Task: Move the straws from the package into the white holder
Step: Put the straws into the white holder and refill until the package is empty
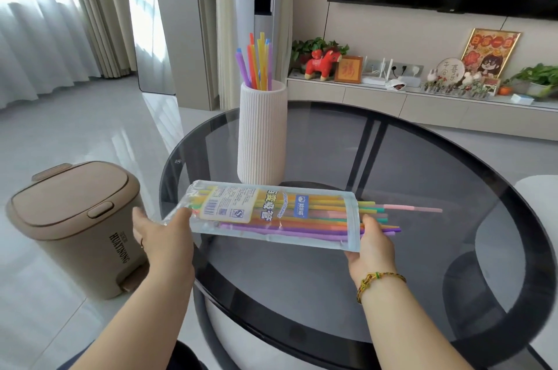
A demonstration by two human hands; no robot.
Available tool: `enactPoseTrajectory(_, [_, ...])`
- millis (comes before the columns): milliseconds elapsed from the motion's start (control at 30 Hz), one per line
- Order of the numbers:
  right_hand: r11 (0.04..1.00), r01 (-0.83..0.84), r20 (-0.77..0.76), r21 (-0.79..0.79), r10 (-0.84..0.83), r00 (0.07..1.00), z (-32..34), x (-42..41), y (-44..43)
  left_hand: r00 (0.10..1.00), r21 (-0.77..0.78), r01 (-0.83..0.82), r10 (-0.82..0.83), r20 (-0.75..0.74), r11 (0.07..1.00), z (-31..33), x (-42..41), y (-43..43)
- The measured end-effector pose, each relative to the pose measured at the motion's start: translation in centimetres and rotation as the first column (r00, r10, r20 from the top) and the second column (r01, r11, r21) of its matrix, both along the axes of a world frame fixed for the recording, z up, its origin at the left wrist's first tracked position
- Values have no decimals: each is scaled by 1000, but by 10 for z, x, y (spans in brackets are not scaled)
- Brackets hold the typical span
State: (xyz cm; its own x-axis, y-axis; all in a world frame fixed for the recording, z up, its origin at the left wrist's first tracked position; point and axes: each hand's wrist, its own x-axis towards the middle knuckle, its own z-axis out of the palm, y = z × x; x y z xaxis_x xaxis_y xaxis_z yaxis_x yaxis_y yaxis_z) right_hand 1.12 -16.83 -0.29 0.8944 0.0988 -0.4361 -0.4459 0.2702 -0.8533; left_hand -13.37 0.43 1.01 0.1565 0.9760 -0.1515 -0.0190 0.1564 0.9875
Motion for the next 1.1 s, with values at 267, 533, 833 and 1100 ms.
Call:
enactPoseTrajectory(267, [983,-144,69,-112,152,986,-5,-8,5,644,605,763,-351,-680,227,-13,10,-45])
enactPoseTrajectory(533, [948,-217,90,-233,243,966,-8,-9,2,407,402,912,-58,-911,85,-34,38,-58])
enactPoseTrajectory(833, [994,-39,45,-101,44,998,8,14,-30,346,344,936,-16,-938,75,-33,40,-55])
enactPoseTrajectory(1100, [945,21,94,327,-54,994,6,10,-30,369,365,926,-27,-929,92,-32,40,-57])
